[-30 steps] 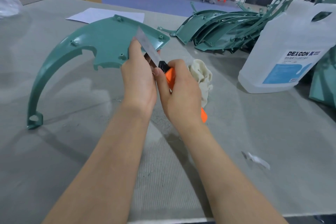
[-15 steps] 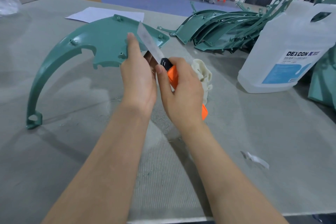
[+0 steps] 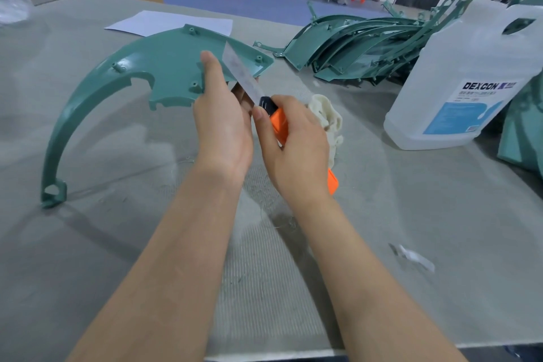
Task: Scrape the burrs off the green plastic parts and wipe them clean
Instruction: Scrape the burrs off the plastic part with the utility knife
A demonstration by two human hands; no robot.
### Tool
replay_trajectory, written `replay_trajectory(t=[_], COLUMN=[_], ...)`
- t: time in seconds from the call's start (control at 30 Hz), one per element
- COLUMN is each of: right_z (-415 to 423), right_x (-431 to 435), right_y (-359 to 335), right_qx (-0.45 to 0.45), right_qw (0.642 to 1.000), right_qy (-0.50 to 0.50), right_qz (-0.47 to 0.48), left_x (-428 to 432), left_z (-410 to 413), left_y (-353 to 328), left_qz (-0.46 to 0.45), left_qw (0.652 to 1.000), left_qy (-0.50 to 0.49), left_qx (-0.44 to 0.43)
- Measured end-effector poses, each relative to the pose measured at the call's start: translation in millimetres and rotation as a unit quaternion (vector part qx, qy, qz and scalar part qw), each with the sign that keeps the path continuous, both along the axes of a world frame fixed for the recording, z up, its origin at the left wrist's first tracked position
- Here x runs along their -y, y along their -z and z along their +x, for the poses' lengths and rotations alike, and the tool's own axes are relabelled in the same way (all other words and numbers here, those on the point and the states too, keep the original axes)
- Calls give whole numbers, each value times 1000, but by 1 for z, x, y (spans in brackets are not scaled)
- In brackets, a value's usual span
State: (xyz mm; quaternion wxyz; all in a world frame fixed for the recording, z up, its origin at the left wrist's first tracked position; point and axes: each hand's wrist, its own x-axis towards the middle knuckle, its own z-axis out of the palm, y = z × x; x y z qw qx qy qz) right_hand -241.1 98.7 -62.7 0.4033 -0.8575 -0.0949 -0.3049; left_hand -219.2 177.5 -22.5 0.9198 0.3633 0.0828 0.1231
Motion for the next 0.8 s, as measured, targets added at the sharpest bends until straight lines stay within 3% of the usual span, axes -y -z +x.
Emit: replay_trajectory(t=[0.8], right_z=[4], right_x=[-2], right_y=[4], right_qx=[41], right_qw=[998], right_qy=[57], right_qz=[3], left_x=[7], left_z=[-10], left_y=[-8], left_qz=[-57], left_qw=[998], left_qy=[8], left_qx=[18])
